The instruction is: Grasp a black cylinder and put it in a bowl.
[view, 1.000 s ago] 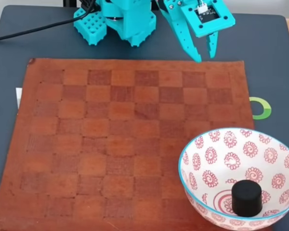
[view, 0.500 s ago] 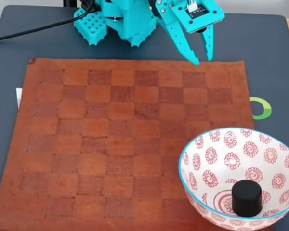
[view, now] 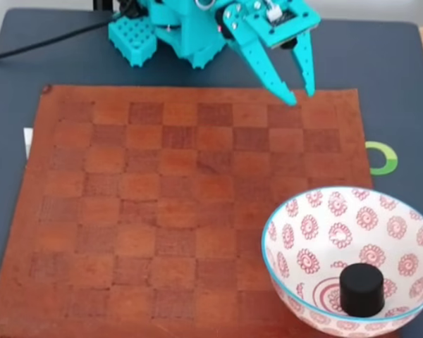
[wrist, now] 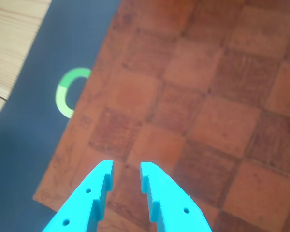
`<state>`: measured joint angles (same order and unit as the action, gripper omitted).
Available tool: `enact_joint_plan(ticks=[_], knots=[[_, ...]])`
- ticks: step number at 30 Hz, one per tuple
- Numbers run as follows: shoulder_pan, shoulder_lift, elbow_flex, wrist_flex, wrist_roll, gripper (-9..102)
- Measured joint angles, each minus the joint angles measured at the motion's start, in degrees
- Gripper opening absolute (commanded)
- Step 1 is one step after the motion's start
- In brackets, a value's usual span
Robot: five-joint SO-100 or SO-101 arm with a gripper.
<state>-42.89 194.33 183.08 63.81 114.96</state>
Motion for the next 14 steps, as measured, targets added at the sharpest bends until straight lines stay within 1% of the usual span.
enact_joint_plan(ticks=[14], knots=[[0.0, 0.0, 0.0, 3.1, -0.1, 5]])
